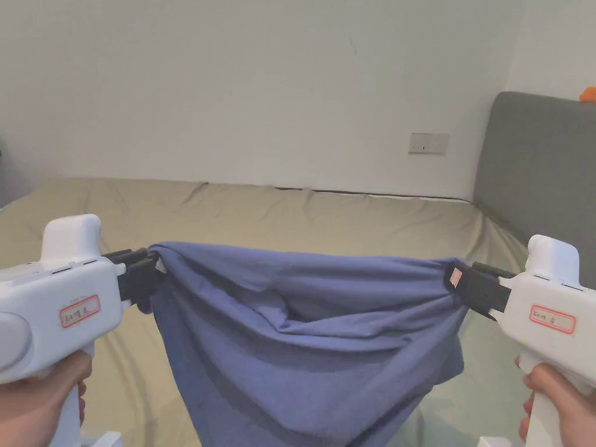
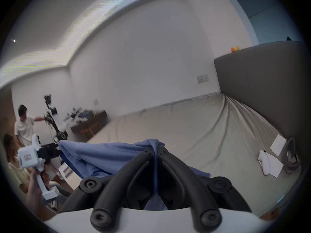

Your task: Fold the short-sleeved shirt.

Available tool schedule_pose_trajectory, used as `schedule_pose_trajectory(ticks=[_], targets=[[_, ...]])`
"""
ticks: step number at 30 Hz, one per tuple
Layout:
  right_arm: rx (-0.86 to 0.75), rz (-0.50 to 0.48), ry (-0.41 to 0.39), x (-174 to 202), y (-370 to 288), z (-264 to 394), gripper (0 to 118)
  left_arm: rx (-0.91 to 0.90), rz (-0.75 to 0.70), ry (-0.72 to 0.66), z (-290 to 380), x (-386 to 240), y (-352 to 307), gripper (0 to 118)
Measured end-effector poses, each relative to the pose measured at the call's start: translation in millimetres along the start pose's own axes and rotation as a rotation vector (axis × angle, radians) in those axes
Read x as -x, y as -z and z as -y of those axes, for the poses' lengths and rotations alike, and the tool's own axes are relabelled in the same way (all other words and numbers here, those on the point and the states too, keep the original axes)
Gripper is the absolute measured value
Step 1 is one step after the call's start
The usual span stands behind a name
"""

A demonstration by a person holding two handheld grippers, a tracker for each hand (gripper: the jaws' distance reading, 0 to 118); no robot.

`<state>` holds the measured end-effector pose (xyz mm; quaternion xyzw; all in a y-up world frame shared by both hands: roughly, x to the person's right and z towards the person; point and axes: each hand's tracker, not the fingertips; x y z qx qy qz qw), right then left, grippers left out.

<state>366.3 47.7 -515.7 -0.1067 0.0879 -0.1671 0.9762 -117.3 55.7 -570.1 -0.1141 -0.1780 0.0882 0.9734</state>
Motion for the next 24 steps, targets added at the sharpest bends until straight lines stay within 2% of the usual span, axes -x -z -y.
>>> schedule_pose_trajectory(ticks=[10, 15, 20, 24], targets=[[-0.304, -0.11, -0.125, 86.0, -113.6, -72.0, 4, -0.277, 0.038, 0.129, -83.5, -38.4, -125.3, 7], [-0.387, -0.168, -0.135, 109.2, -160.4, -99.0, 4, -0.39, 0.067, 0.157, -106.7, -51.2, -176.5, 7], [-0.414, -0.173, -0.185, 120.7, -174.4, -106.7, 4, -0.412, 0.063, 0.177, -116.5, -54.5, -189.5, 7], [-0.397, -0.185, -0.17, 118.0, -163.0, -109.3, 4, -0.396, 0.056, 0.166, -115.9, -43.2, -173.2, 7]])
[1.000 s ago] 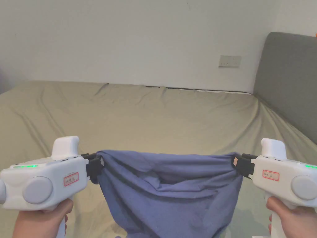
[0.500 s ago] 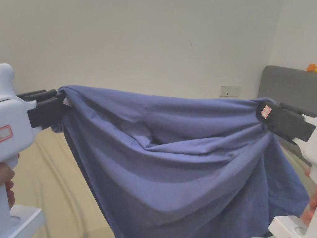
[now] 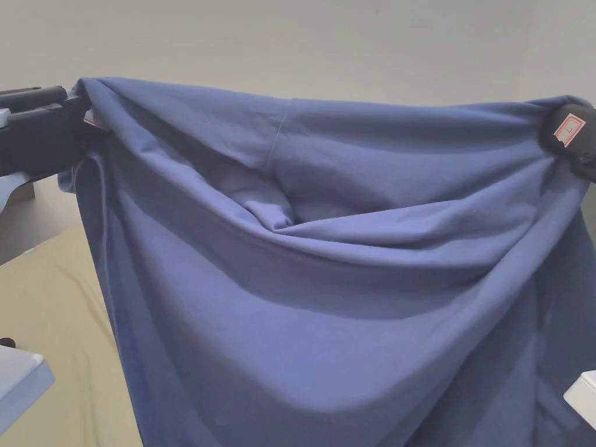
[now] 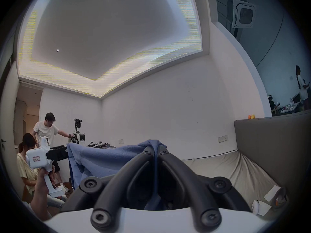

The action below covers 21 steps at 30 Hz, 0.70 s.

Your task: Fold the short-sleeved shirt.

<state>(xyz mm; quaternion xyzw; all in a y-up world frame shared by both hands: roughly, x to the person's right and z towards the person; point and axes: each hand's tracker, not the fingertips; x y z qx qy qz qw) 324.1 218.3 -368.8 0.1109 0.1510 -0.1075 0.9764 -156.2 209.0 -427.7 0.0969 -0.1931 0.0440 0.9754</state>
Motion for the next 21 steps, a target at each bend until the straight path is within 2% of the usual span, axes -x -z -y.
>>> schedule_pose_trajectory(ticks=[6, 8, 14, 17, 21], targets=[[0.102, 0.041, 0.0, -27.5, 62.7, 20.2, 4, 0.097, -0.024, -0.005, 24.1, 19.5, 63.5, 7], [0.15, 0.082, -0.043, -41.7, 95.4, 30.8, 4, 0.14, -0.035, -0.013, 35.8, 28.0, 96.6, 7], [0.218, 0.112, 0.017, -95.0, 210.4, 74.3, 4, 0.237, -0.087, 0.02, 80.4, 53.2, 219.4, 7], [0.269, 0.144, 0.006, -124.3, 274.0, 99.3, 4, 0.286, -0.107, 0.036, 106.2, 69.8, 285.2, 7], [0.309, 0.184, 0.042, -163.4, 353.5, 135.8, 4, 0.35, -0.135, 0.034, 142.2, 96.5, 368.3, 7]])
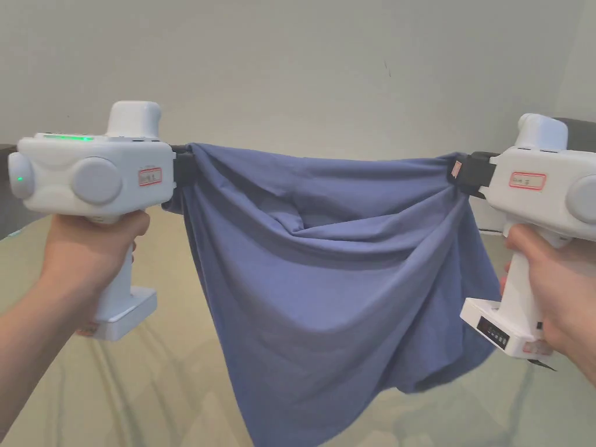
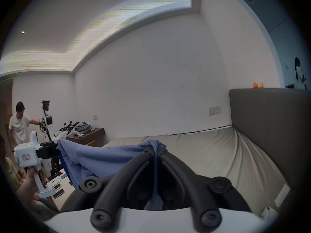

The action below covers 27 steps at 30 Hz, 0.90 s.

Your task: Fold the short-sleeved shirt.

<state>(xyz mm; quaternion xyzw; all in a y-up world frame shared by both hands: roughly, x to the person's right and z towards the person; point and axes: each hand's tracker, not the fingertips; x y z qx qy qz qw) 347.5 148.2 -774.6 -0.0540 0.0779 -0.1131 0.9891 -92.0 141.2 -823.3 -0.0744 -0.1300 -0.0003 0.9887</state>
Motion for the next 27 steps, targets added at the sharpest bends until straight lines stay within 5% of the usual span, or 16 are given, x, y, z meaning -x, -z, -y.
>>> schedule_pose_trajectory(ticks=[6, 13, 27], targets=[[0.029, 0.083, -0.053, -16.9, 97.3, 19.9, 4, -0.006, -0.005, -0.075, 4.7, 7.0, 94.9, 7], [0.031, 0.127, -0.055, -27.6, 135.8, 36.2, 4, 0.007, -0.026, -0.08, 23.1, 3.0, 144.2, 7], [0.187, 0.1, -0.009, -43.9, 36.5, 154.5, 4, 0.181, 0.066, -0.028, 141.3, 0.9, 66.3, 7]])
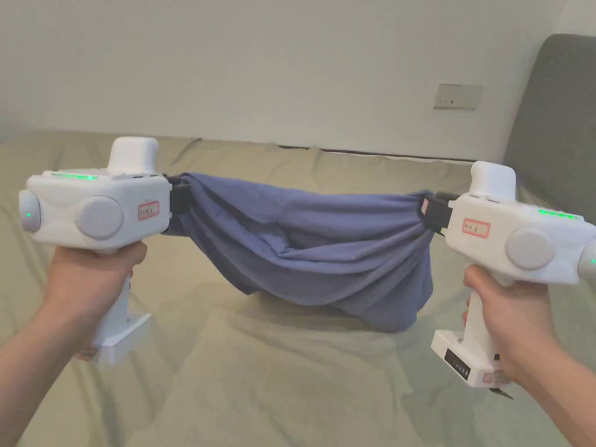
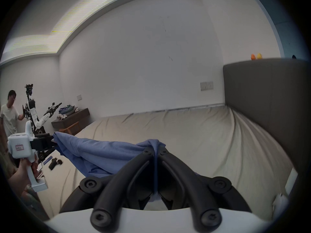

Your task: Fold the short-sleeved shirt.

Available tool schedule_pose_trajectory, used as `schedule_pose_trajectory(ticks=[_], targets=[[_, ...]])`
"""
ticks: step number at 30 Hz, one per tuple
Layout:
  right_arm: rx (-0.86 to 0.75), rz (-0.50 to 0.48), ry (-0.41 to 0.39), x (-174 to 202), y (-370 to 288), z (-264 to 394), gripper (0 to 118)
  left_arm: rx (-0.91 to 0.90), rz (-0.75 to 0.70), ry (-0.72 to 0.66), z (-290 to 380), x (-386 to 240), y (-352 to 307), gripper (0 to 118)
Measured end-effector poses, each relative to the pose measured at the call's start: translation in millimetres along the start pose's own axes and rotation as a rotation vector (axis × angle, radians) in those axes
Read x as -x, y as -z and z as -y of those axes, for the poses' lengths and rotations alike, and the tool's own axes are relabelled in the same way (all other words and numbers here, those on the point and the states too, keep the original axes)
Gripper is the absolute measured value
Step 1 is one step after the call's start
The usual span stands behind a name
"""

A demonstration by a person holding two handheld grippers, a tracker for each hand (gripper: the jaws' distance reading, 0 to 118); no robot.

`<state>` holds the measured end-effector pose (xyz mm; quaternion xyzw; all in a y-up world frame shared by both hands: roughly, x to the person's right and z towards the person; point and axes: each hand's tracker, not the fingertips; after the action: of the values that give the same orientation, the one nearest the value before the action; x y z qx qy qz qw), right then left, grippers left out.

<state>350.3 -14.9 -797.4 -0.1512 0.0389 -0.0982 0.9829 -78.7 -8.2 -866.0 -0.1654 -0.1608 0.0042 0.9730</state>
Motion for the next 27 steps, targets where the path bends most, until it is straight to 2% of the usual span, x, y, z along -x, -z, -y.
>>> schedule_pose_trajectory(ticks=[6, 11, 13, 15, 17, 19, 24, 25, 26, 27], targets=[[0.12, -0.008, 0.022, -14.7, -61.0, 95.1, 4, 0.133, 0.059, 0.035, 82.7, -10.0, -62.9, 7], [0.258, -0.029, -0.066, -19.0, -117.2, 160.4, 4, 0.224, 0.121, 0.072, 156.4, -14.2, -122.5, 7], [0.318, -0.049, -0.075, -18.4, -138.0, 183.5, 4, 0.266, 0.147, 0.099, 180.6, -18.6, -145.9, 7], [0.359, -0.067, -0.083, -16.2, -155.9, 201.9, 4, 0.316, 0.174, 0.105, 201.3, -25.1, -167.1, 7], [0.421, -0.077, -0.135, -11.2, -170.2, 216.8, 4, 0.34, 0.177, 0.126, 220.8, -28.5, -184.4, 7], [0.46, -0.08, -0.143, -10.3, -180.2, 229.1, 4, 0.392, 0.176, 0.175, 237.8, -31.8, -196.2, 7], [0.468, -0.061, -0.15, -19.1, -192.5, 240.3, 5, 0.424, 0.167, 0.169, 264.1, -30.7, -209.3, 7], [0.465, -0.066, -0.143, -20.9, -192.1, 239.8, 12, 0.434, 0.165, 0.159, 266.8, -29.2, -207.8, 9], [0.468, -0.065, -0.143, -21.0, -191.2, 239.3, 40, 0.443, 0.16, 0.142, 269.3, -28.4, -207.1, 15], [0.48, -0.045, -0.165, -22.0, -191.3, 240.5, 78, 0.458, 0.152, 0.122, 270.3, -28.0, -206.4, 24]])
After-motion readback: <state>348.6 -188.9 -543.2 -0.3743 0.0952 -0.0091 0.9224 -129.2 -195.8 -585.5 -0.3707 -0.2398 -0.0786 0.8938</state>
